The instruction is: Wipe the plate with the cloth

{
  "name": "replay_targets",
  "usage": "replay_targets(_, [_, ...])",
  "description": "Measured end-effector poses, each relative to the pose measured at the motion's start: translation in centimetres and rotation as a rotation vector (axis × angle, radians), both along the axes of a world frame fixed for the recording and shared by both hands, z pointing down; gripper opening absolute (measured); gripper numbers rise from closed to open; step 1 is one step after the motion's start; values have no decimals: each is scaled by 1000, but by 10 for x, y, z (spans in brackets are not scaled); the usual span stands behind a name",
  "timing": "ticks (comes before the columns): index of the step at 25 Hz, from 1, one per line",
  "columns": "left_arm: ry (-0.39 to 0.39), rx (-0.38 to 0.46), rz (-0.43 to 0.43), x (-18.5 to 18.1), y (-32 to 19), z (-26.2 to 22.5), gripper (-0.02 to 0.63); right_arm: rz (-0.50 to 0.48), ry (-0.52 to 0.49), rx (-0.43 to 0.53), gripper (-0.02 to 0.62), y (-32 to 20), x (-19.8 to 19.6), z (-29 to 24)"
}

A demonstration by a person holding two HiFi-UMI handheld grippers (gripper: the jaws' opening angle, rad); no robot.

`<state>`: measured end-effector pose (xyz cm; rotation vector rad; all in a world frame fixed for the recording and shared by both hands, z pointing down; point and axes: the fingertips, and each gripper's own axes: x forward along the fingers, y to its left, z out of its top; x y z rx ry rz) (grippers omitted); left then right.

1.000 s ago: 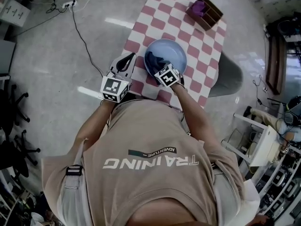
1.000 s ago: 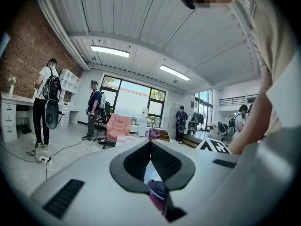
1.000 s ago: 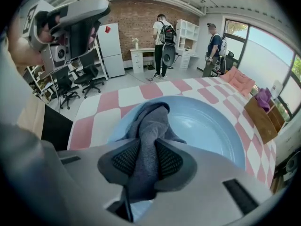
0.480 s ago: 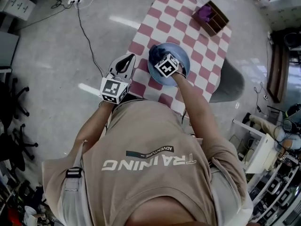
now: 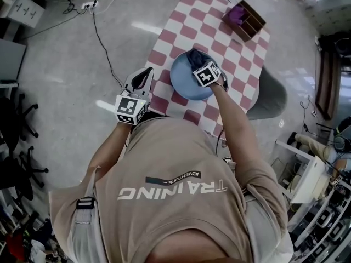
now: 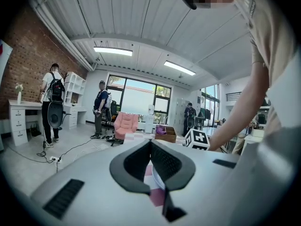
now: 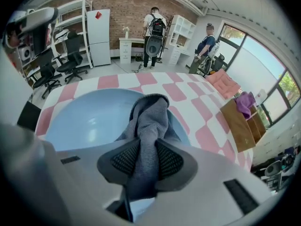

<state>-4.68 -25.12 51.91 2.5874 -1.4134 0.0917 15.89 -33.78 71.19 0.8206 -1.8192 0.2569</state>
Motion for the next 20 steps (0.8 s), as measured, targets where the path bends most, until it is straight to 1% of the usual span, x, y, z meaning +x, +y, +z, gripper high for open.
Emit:
replay_targets(4, [-3, -4, 45, 20, 4, 1, 15, 66, -9, 17, 120, 17, 21, 3])
replay_targets(7, [1, 9, 81, 34, 7, -5, 15, 110, -3, 5, 118, 32, 34, 2])
replay_targets(10, [0, 22, 111, 43, 10, -9, 15, 151, -19, -16, 118, 51, 40, 1])
replay_targets(14, [1, 20, 142, 53, 15, -7, 15, 184, -87, -65, 118, 81, 39, 1])
replay_targets(17, [8, 7, 158, 59, 23, -1, 15, 208, -134, -133, 118, 111, 32, 8])
replay_targets(18, [9, 4, 161, 61, 25, 1, 15, 203, -139, -133, 118, 117, 29, 9])
replay_targets(20, [11, 0, 166, 63, 27, 3, 15, 174, -142, -95, 118, 116, 19, 4])
